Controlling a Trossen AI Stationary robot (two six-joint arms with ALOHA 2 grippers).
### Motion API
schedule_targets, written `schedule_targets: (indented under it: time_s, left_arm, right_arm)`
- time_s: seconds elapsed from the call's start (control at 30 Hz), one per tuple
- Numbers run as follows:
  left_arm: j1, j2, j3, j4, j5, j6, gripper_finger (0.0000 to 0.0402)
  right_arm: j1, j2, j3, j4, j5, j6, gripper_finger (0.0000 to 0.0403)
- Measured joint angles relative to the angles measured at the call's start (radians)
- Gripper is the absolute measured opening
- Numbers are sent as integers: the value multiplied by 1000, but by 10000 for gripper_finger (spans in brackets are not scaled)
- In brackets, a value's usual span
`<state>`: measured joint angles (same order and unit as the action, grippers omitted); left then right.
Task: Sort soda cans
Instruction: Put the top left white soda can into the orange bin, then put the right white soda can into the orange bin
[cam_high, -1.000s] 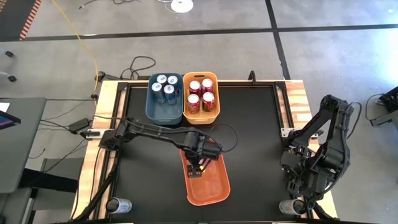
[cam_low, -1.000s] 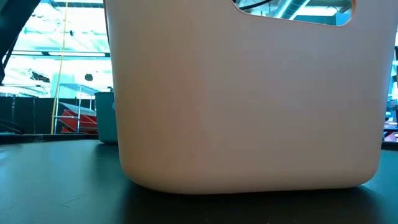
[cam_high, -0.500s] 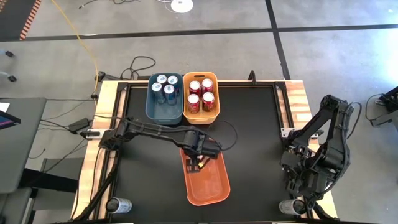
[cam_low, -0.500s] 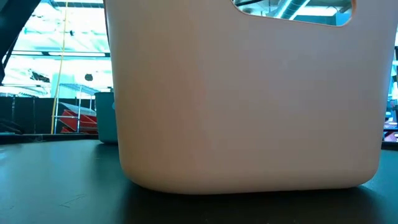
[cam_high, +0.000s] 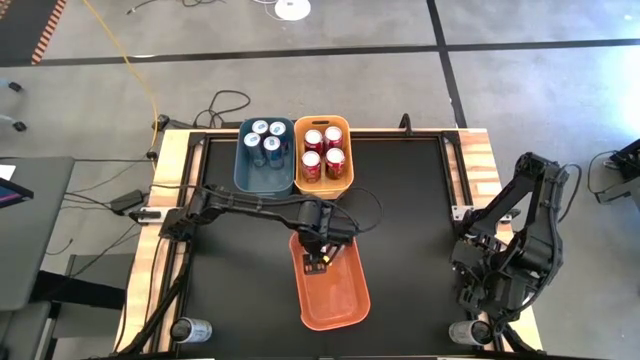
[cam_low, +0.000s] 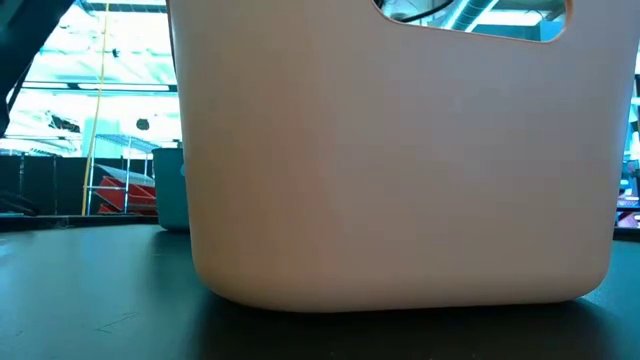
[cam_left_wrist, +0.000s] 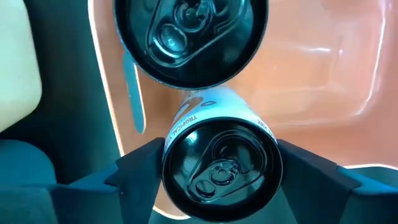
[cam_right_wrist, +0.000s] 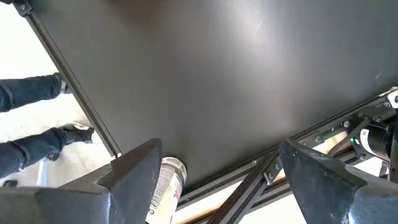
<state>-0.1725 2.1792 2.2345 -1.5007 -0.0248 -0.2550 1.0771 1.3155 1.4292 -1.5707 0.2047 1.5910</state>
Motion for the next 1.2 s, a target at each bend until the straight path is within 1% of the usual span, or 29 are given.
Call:
schedule_targets:
  time_s: [0.17, 0.27, 0.37, 0.5, 0.6, 0.67, 0.77, 0.87, 0.93, 1.0, 1.1, 1.2]
  left_arm:
    - [6, 0, 0, -5, 3, -1, 318]
    - [7, 0, 0, -17, 3, -1, 331]
    - [7, 0, 13, -53, 1, 0, 340]
    - [7, 0, 69, -70, -6, -25, 343]
    - [7, 0, 120, -69, -7, -46, 343]
    - [7, -24, 115, -59, -9, -61, 343]
    - [10, -57, 109, -73, -41, -93, 343]
    - [10, -84, 109, -68, -97, -122, 343]
    - [10, -100, 108, -62, -141, -139, 343]
    - [11, -116, 108, -56, -188, -159, 343]
    - [11, -127, 108, -55, -242, -166, 343]
    - [12, -127, 108, -55, -256, -160, 343]
  right_arm:
    - [0, 0, 0, 0, -1, 10, 357]
    - [0, 0, 0, 0, -36, 9, 365]
    - [1, 0, 0, 0, -103, 10, 369]
    - [21, 0, 0, 24, -247, 14, 370]
    - [54, 0, 0, 80, -300, 48, 369]
    - [79, 0, 0, 127, -313, 83, 369]
    - [120, 0, 0, 188, -314, 162, 369]
    - [152, 14, 0, 213, -314, 244, 369]
    - [172, 38, 0, 226, -313, 267, 369]
    - [185, 68, 0, 240, -313, 270, 369]
    - [184, 113, 0, 309, -315, 231, 369]
    - [171, 149, 1, 350, -315, 200, 369]
